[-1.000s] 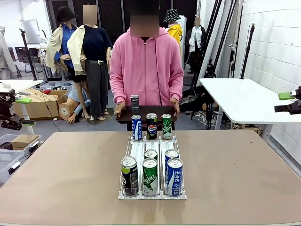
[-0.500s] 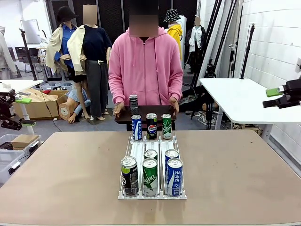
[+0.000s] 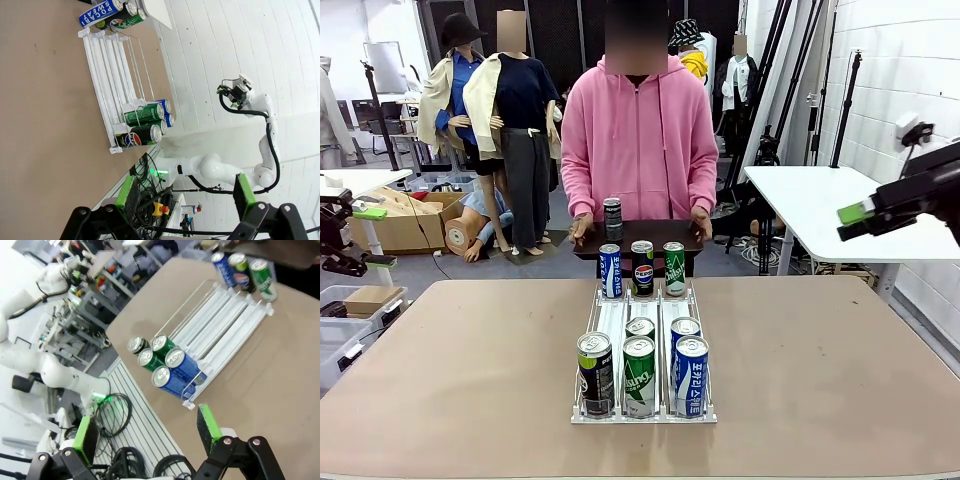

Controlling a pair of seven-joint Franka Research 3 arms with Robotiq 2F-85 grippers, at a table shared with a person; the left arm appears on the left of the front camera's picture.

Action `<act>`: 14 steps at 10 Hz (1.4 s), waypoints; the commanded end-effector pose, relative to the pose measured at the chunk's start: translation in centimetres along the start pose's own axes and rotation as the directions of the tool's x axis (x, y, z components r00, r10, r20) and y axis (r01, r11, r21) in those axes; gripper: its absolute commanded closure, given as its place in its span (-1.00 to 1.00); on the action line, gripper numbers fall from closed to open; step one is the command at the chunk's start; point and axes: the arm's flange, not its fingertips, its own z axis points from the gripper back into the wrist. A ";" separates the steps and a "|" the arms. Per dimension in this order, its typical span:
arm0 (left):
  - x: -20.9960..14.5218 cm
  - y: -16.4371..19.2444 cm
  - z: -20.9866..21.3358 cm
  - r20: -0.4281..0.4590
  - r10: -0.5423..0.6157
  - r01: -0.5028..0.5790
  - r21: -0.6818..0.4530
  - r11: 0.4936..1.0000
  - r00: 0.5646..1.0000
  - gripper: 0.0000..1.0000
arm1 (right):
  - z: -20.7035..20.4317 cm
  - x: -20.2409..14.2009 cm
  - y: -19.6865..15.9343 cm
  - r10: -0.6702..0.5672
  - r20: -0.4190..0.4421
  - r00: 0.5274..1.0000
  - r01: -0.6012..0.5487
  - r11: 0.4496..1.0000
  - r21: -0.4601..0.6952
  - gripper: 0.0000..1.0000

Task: Retrieve and hand over the desired beverage to the person.
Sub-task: Pick up another can of the same type that the person held from the Automatic Can Dispenser.

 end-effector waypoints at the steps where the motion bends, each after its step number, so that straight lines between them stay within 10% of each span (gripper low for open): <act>1: -0.3 -0.2 0.0 0.009 -0.002 0.002 0.002 1.000 1.000 -1.00 | -2.7 -0.4 1.4 0.020 -0.050 0.999 -0.021 0.999 -0.026 -1.00; 14: -0.3 -0.2 0.0 0.009 -0.002 0.002 0.002 1.000 1.000 -1.00 | -17.8 8.1 10.5 0.080 -0.480 0.874 -0.216 0.947 -0.236 -1.00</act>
